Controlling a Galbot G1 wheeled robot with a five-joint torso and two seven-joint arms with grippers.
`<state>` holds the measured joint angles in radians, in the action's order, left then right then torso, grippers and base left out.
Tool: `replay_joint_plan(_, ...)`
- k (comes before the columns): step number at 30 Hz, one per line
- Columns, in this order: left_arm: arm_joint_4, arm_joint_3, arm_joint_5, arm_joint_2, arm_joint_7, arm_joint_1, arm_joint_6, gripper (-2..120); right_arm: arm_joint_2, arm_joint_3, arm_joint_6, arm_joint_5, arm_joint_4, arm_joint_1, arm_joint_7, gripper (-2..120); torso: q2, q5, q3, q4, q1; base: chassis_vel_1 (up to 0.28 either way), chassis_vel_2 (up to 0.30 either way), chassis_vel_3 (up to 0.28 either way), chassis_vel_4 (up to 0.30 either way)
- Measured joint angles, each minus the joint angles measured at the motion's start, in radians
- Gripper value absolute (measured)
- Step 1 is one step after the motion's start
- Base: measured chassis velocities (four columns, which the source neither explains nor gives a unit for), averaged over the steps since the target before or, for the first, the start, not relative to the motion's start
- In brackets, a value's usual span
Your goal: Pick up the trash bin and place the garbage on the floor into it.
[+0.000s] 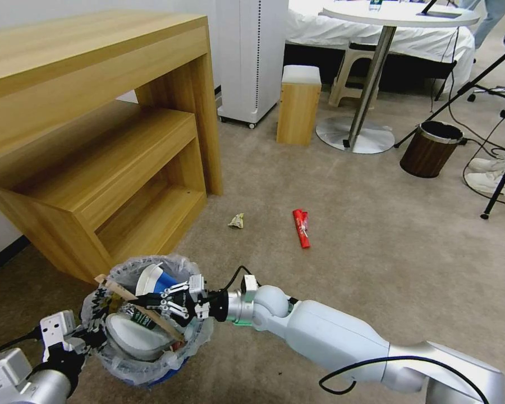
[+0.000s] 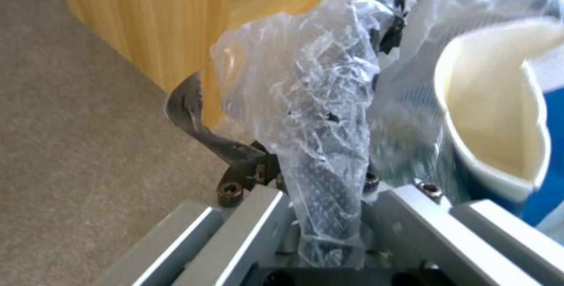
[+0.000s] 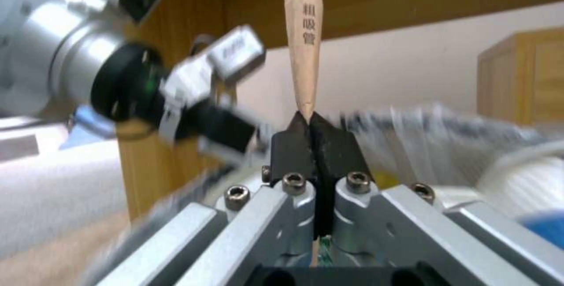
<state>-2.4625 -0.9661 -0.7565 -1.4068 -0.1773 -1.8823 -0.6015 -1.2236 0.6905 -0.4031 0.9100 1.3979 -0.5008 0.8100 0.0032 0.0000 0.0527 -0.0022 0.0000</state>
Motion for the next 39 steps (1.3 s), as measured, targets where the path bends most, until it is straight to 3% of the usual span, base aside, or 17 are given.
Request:
replay_joint_plan(11,0.006,0.006,-0.010,0.002,0.006,0.005,0.000,1,0.039,-0.034,-0.004,-0.040,0.014,-0.012,0.015,2,0.000,0.0001,0.000,0.0000,0.000,0.000,0.000,0.000,0.000)
replay_joint_plan(13,0.010,0.006,-0.007,0.002,0.006,0.005,0.000,1,0.044,-0.042,-0.001,-0.043,0.021,-0.017,0.007,13,0.000,0.0000,0.000,-0.0002,0.000,0.000,0.000,0.000,0.000)
replay_joint_plan(18,0.013,-0.002,0.001,0.004,-0.004,0.003,0.003,1,0.058,-0.052,0.009,-0.046,0.032,-0.019,-0.003,25,0.000,0.0003,0.000,0.0003,0.000,0.000,0.000,0.000,0.000)
replay_joint_plan(21,0.020,-0.005,-0.001,0.006,-0.003,0.004,0.003,1,0.067,-0.062,0.017,-0.047,0.047,-0.020,-0.005,42,0.000,0.0003,0.000,-0.0002,0.000,0.000,0.000,0.000,0.000)
replay_joint_plan(25,0.023,-0.004,-0.001,0.006,-0.004,0.003,0.004,1,0.070,-0.068,0.017,-0.048,0.050,-0.021,-0.005,52,0.000,-0.0002,0.000,-0.0001,0.000,0.000,0.000,0.000,0.000)
replay_joint_plan(28,0.023,-0.003,-0.001,0.007,-0.003,0.003,0.005,1,0.073,-0.072,0.016,-0.051,0.054,-0.021,-0.004,68,0.000,0.0000,0.000,-0.0001,0.000,0.000,0.000,0.000,0.000)
replay_joint_plan(30,0.023,-0.003,-0.001,0.007,-0.003,0.002,0.005,1,0.072,-0.074,0.015,-0.051,0.056,-0.021,-0.004,71,0.000,0.0000,0.000,-0.0001,0.000,0.000,0.000,0.000,0.000)
replay_joint_plan(35,0.027,-0.002,0.004,0.007,0.002,-0.004,0.005,1,0.064,-0.086,0.015,-0.039,0.080,-0.022,-0.059,92,0.000,-0.0002,0.000,-0.0001,0.000,0.000,0.000,0.000,0.000)
replay_joint_plan(39,0.029,-0.001,0.004,0.008,0.004,-0.003,0.005,1,0.051,-0.103,0.015,-0.026,0.102,-0.021,-0.092,100,0.000,-0.0001,0.000,-0.0001,0.000,0.000,0.000,0.000,0.000)
